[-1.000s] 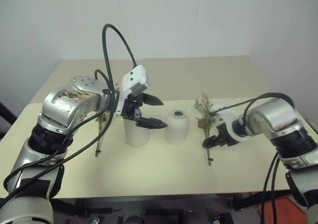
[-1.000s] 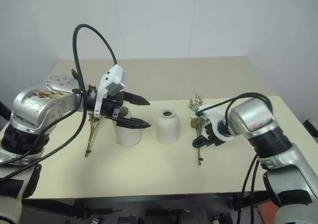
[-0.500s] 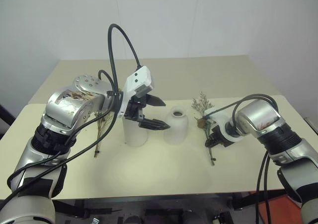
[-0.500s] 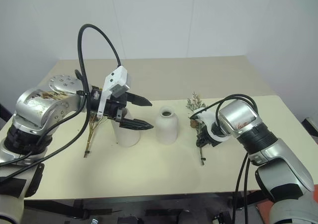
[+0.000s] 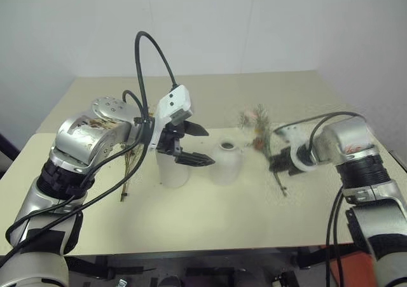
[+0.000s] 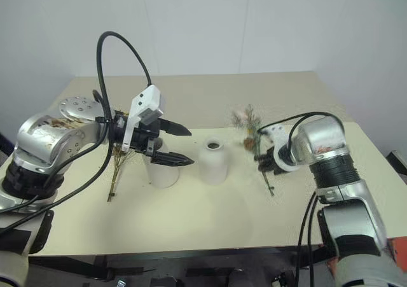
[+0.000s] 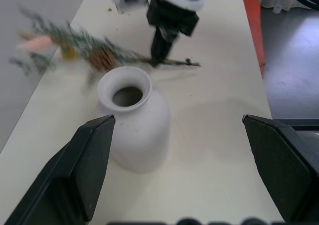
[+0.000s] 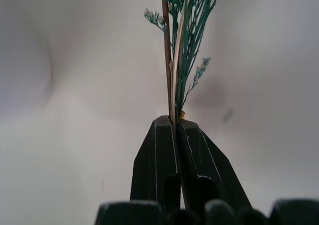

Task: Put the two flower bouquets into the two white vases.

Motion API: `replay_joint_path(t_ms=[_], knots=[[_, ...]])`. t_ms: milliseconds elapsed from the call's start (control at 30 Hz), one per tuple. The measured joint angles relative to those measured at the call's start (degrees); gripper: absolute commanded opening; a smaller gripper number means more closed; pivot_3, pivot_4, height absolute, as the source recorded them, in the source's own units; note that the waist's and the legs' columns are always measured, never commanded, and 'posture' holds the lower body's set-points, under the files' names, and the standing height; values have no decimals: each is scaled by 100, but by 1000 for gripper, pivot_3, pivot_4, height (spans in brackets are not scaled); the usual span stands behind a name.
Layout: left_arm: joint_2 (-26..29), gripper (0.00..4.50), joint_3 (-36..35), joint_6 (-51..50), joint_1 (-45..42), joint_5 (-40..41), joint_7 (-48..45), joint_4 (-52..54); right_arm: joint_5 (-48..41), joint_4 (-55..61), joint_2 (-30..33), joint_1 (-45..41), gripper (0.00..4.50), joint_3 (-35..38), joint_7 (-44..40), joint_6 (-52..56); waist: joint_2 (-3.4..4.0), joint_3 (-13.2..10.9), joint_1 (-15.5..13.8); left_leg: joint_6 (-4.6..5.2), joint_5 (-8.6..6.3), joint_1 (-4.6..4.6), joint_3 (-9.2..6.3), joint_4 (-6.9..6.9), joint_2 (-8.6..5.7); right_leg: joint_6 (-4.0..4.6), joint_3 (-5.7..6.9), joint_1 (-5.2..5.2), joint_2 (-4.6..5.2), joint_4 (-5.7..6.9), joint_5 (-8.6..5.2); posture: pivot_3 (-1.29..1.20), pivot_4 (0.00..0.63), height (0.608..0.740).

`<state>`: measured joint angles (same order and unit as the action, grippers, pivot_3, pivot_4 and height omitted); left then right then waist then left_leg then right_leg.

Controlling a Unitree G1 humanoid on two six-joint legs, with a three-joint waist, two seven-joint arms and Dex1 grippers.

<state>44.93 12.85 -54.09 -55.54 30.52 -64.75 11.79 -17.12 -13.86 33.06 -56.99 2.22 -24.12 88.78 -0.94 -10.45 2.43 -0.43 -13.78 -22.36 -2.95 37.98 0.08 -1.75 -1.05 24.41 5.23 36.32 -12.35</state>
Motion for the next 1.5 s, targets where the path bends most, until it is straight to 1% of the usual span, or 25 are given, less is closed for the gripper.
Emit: replay_joint_path(t_ms=[67,100,133,233,367,467,567,700,833,933,1233,1500], knots=[[45,4500,-49,0,126,19,6,2,116,508,-473,334,60,1091,596,-762,0,0,-15,-1,1,-2,-1,0,-1,-1,1,2,1,3,1,0,150,740],[72,4500,-67,2,176,27,4,6,90,795,-666,528,60,1413,695,-1229,0,0,-16,-1,1,-1,-3,-1,-1,-3,3,-1,1,0,2,0,150,740],[101,4500,-81,10,241,32,0,6,0,1243,-988,840,60,1805,780,-1920,0,0,-15,-1,1,-3,-3,-2,-2,-6,2,0,2,-1,4,0,150,740],[114,4500,-186,32,343,74,2,12,-279,1705,-1364,1026,60,2134,736,-2770,1,-1,2,-5,3,-2,4,-1,-8,-14,-8,1,8,-1,12,0,150,740],[158,4500,-276,120,453,108,-5,67,-776,2162,-1650,938,60,2251,510,-3537,2,-1,30,-4,3,8,3,-2,-3,-13,-10,-2,0,0,13,0,150,740],[174,4500,-289,126,466,116,0,103,-1057,2486,-1788,953,60,2004,159,-4087,2,-1,25,-5,3,7,3,-2,-4,-13,-10,-3,1,-1,13,0,150,740],[209,4500,-319,126,492,118,6,128,-1190,2821,-1796,1131,60,1575,-184,-4416,2,-1,15,-5,3,6,2,-2,-4,-13,-9,-5,1,-2,13,0,150,740],[311,4500,-326,126,527,120,-9,177,-1233,3076,-1681,1535,60,1007,-562,-4743,2,-1,12,-5,3,7,2,-2,-4,-13,-9,-5,1,-2,13,0,150,740],[379,4500,-327,126,528,120,-32,198,-1207,3089,-1525,1819,60,677,-779,-5002,2,-1,9,-5,3,7,2,-1,-4,-13,-8,-5,1,-2,12,0,150,740],[405,4500,-327,125,529,120,-42,199,-1123,3141,-1424,2039,60,478,-859,-5107,2,-1,9,-5,3,6,2,-1,-4,-13,-9,-5,1,-4,12,0,150,740],[422,4500,-327,126,528,120,-63,226,-1095,3438,-1260,2380,60,219,-973,-5272,2,-1,4,-5,3,7,1,-1,-4,-13,-8,-6,1,-4,12,0,150,740],[421,4500,-326,135,528,119,-110,224,-782,3473,-1196,2735,60,-201,-1010,-5686,2,-1,8,-5,3,8,2,-1,-4,-14,-9,-6,0,-4,12,0,150,740]])
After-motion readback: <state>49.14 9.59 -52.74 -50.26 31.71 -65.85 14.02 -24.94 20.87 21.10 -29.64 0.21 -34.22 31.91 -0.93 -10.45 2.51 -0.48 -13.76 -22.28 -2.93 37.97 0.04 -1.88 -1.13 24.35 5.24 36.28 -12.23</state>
